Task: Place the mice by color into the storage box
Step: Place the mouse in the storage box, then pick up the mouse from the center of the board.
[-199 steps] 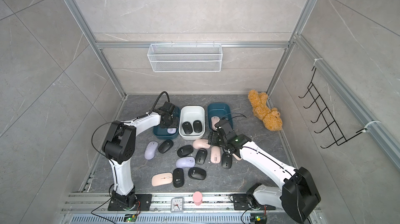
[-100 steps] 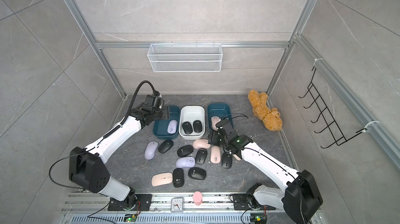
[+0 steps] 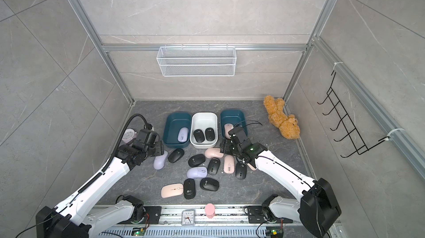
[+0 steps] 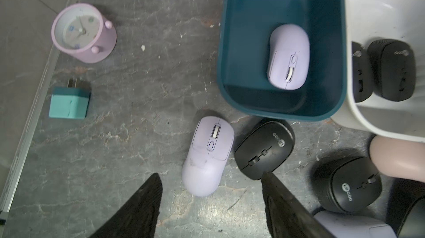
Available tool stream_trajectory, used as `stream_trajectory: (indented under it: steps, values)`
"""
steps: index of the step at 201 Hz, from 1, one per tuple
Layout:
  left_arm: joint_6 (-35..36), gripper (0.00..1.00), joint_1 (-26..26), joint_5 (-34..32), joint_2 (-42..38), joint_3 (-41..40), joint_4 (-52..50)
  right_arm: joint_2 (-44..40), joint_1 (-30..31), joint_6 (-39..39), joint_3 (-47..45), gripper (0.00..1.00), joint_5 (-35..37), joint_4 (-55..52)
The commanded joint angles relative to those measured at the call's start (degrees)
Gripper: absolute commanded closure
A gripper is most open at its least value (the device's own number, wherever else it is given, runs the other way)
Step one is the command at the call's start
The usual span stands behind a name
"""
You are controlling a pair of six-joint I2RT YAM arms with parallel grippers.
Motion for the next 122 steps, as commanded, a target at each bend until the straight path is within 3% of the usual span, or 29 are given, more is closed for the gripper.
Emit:
stream_trajectory:
  steps: [1, 62, 122]
  values:
    - [-4.0, 0.27, 0.2, -1.1, -0.4, -2.5, -0.9, 0.9, 0.0, 1.0, -0.1, 0.29, -1.5, 1.9]
    - [-5.8, 0.25, 3.3, 6.4, 9.6, -5.9, 6.6, 0.9, 0.0, 1.2, 0.3, 0.29, -1.7, 1.5]
    - [-4.3, 0.22, 7.9, 11.2, 12.2, -8.0, 11.5, 0.9, 0.0, 1.0, 0.7, 0.29, -1.2, 0.8]
